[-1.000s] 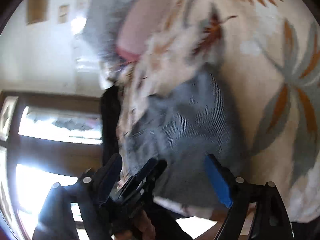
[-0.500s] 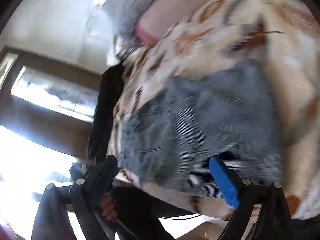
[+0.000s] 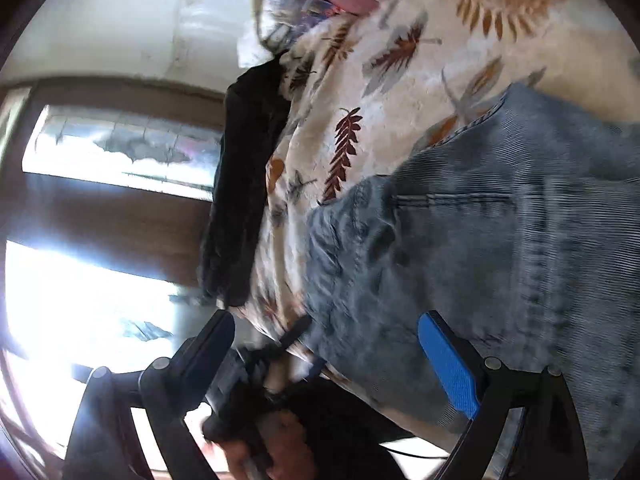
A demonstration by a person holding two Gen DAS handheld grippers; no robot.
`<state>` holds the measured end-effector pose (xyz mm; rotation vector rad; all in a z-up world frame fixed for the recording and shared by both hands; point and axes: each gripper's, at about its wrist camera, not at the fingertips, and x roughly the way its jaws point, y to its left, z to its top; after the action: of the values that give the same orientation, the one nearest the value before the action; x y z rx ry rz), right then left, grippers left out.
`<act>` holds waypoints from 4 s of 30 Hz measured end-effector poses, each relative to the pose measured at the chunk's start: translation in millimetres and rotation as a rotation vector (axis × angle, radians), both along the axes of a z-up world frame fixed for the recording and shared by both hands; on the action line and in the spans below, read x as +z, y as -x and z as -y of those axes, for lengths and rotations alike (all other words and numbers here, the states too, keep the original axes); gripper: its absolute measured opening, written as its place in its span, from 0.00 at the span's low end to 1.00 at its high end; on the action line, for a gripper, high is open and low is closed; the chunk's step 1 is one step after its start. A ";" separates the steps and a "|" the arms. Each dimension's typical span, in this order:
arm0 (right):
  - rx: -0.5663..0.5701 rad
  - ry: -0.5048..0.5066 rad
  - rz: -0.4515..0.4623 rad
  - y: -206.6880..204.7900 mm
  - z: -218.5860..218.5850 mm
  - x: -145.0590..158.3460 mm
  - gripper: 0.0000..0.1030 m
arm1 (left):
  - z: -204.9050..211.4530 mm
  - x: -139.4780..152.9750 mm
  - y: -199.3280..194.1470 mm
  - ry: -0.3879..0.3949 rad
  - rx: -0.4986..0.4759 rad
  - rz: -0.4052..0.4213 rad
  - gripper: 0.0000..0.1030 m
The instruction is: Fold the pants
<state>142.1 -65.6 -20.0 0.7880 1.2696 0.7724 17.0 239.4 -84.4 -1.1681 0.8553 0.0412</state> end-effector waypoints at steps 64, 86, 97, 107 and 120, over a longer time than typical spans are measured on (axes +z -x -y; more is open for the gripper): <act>-0.389 -0.170 -0.111 97.5 237.0 -38.1 0.97 | 235.3 50.0 -22.9 -0.818 -0.573 0.167 0.73; -0.366 0.176 -0.047 76.0 210.2 -28.0 0.07 | 238.0 38.4 -12.4 -0.840 -0.579 0.176 0.77; -0.379 0.306 0.022 95.6 204.6 -41.1 0.07 | 214.0 95.7 1.2 -0.851 -0.468 0.288 0.77; -0.406 0.442 0.138 102.8 228.4 31.1 0.19 | 252.9 39.4 -20.5 -1.082 -0.620 0.145 0.79; -0.264 0.452 0.100 66.1 200.1 -25.9 0.36 | 202.0 69.5 -6.9 -0.802 -0.485 0.258 0.79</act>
<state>76.0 -265.7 -45.9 0.5257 1.1628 0.2897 23.9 37.4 -14.9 -0.1950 0.7607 -0.1513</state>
